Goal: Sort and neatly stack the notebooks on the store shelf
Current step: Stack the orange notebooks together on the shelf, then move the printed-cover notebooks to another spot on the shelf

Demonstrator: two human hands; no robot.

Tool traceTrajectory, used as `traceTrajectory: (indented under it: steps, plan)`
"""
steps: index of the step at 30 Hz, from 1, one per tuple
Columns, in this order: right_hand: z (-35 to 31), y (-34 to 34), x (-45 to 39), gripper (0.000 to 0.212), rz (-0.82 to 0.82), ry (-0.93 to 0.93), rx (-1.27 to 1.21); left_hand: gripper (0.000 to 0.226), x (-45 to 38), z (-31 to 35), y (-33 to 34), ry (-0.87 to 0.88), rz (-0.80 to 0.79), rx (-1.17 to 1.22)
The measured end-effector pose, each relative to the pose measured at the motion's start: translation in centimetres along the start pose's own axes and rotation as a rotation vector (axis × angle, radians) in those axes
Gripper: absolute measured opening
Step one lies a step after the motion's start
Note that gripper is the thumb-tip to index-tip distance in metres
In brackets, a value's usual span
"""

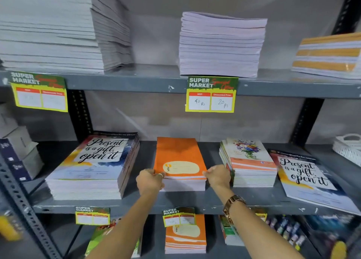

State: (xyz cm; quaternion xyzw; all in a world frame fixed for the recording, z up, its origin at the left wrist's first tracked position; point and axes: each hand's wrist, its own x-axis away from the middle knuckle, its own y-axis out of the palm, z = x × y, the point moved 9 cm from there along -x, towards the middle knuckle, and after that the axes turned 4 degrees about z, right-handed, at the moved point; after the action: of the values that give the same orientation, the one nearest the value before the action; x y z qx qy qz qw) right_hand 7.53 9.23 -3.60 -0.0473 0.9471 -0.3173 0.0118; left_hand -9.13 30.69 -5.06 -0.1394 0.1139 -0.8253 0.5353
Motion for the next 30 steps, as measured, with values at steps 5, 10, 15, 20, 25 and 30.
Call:
traceTrajectory:
  steps: [5, 10, 15, 20, 25, 30]
  plan:
    - [-0.7, -2.7, -0.6, 0.014, 0.118, -0.112, 0.077, 0.036, 2.1, 2.7, 0.6, 0.211, 0.054, -0.138]
    - [-0.6, -7.3, -0.8, 0.018, 0.280, -0.229, 0.110, 0.034, 5.1, 6.2, 4.3, 0.392, 0.006, -0.095]
    - [1.5, -12.7, -1.4, 0.020, 0.421, -0.303, 0.127, 0.031, 7.9, 8.0, 9.1, 0.484, -0.083, -0.094]
    - [5.3, -17.5, -2.9, 0.033, 0.468, -0.302, 0.372, 0.024, 11.3, 9.5, 14.7, 0.588, -0.208, -0.086]
    - [9.7, -20.8, -4.4, 0.042, 0.437, -0.357, 0.635, 0.022, 16.2, 10.7, 21.0, 0.689, -0.374, -0.083]
    - [15.8, -23.7, -6.3, 0.048, 0.346, -0.237, 0.794, 0.031, 20.8, 10.8, 27.2, 0.733, -0.531, -0.125]
